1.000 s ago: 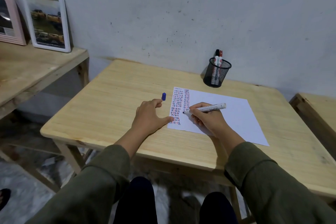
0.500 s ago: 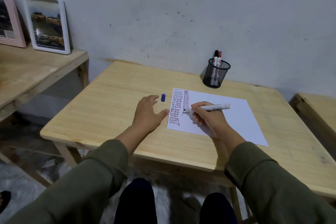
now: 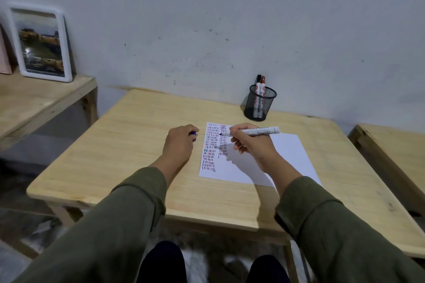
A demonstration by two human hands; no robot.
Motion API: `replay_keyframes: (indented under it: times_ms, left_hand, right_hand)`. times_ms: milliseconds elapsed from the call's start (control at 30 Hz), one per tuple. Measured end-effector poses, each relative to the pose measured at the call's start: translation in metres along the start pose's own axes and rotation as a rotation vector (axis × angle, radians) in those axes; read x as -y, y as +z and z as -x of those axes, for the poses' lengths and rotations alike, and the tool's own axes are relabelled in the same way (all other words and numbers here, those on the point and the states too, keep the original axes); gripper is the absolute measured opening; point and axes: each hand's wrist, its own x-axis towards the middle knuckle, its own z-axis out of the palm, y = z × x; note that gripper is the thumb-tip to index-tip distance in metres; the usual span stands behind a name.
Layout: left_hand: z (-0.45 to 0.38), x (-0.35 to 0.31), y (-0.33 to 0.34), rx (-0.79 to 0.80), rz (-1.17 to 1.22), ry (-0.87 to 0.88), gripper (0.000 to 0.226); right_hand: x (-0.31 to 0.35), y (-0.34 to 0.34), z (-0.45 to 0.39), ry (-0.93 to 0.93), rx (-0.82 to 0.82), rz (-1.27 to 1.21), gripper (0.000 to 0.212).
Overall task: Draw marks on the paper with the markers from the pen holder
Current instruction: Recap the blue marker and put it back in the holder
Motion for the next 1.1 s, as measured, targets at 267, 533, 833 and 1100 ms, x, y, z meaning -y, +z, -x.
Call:
replay_keyframes:
  times_ms: [267,533,833,1100]
  left_hand:
    - [0.007,-0.039,-0.002,-0.059,0.700,-0.188,0.014]
    - [0.011,-0.056,-0.006,0.053,0.916,-0.222,0.019]
    - [0.013,-0.069,-0.006,0.132,0.894,-0.203,0.011]
    - [0.013,-0.083,-0.019,0.282,0.941,-0.278,0.015]
  right_hand:
    - [0.015,0.004,-0.007,-0.041,-0.014,-0.027,0.007]
    - [0.029,0.004,-0.008,-0.077,-0.046,-0.048,0.007]
    - [0.035,0.003,-0.006,-0.089,-0.033,-0.049,0.006]
    - [0.045,-0.002,-0.002,-0.101,0.054,-0.034,0.006]
